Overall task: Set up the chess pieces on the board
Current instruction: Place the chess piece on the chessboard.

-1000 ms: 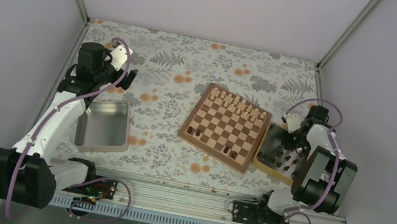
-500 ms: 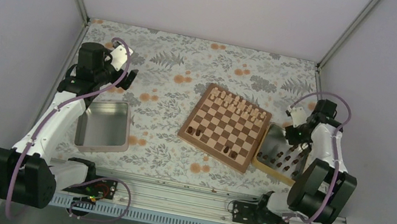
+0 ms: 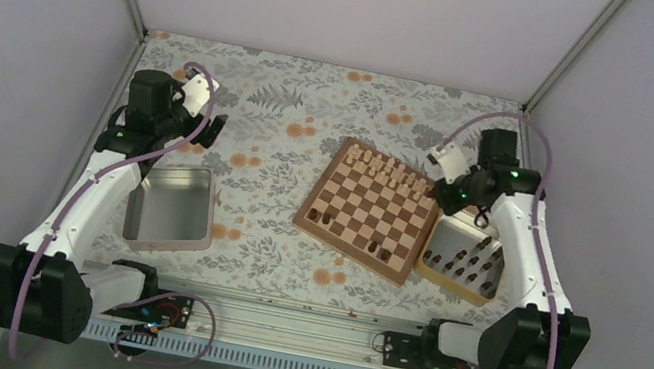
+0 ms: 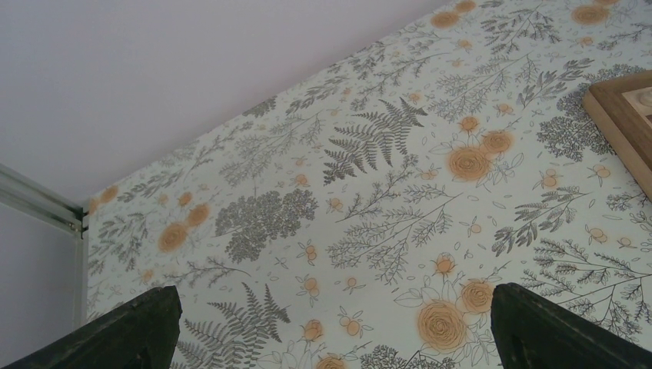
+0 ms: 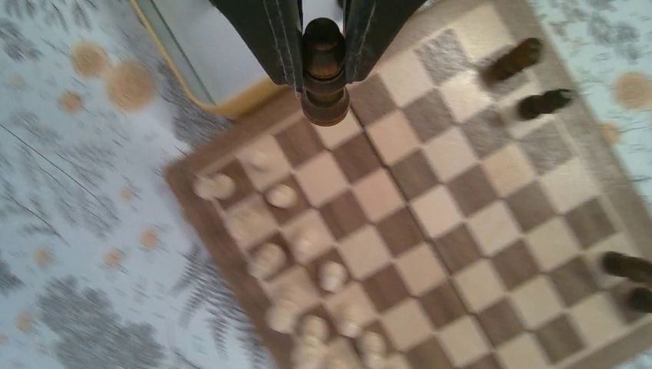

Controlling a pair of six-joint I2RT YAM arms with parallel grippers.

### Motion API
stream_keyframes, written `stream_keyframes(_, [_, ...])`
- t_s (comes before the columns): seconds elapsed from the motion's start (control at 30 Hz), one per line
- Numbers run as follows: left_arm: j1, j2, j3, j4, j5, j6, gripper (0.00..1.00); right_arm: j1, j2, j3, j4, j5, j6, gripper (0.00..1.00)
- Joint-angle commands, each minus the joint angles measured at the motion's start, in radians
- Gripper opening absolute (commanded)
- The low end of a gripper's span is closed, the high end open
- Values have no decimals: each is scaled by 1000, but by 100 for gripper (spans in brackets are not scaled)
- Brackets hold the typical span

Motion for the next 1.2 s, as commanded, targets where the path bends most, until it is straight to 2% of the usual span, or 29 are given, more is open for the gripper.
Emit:
stream_keyframes(0.0, [5,0,1,16,8,-3,100,137,19,30,-44,-27,79,12])
stream_keyframes(0.33, [4,12,0,21,5,-3,100,367,102,26,-29,-95,63,12])
stream_keyframes(0.73, [4,25,-1,23,-10,0,100,576,225,-22,66,-49,50,12])
stream_keyframes(1.17, [4,36,-4,26,-19,3,100,649,315,-10,104,-16,41,12])
